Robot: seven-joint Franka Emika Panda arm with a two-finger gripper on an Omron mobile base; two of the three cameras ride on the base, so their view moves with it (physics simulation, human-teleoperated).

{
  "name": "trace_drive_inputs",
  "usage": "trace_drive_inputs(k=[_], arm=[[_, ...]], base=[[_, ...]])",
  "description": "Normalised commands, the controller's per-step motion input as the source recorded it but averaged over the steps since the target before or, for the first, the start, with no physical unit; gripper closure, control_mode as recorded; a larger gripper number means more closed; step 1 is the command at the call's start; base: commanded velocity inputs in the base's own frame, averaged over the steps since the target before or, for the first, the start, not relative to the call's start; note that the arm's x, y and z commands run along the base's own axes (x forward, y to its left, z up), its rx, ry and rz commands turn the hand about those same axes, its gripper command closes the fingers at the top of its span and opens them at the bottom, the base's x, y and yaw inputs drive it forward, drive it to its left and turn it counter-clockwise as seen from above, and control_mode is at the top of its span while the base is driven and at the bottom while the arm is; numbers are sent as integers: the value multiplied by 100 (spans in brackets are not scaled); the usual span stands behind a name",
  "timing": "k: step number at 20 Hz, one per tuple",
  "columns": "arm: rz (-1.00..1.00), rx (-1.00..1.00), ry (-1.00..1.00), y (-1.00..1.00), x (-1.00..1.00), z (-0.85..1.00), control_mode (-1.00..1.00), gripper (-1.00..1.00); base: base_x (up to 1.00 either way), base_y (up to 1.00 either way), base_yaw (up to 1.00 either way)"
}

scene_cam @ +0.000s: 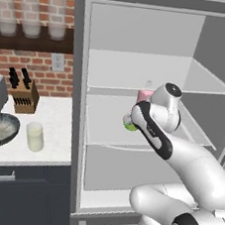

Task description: Grab a lemon wedge from the fridge and one ice cube from the ice bowl, and put them in the glass of lemonade.

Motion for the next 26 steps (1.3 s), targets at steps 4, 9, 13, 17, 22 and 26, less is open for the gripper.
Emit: trace_drive_inputs(k=[4,9,13,17,22,26], arm=[[0,-2,0,0,23,-18,-100,-100],[0,-2,0,0,21,-15,-100,-100],[0,-2,0,0,20,-11,-100,-100],[0,-2,0,0,21,-12,-100,-100],[0,-2,0,2,31,0,-100,-100],[0,-2,0,3,43,-3,-100,-100]], base=[[0,0,0],[0,0,0],[0,0,0],[0,0,0],[0,0,0],[0,0,0]])
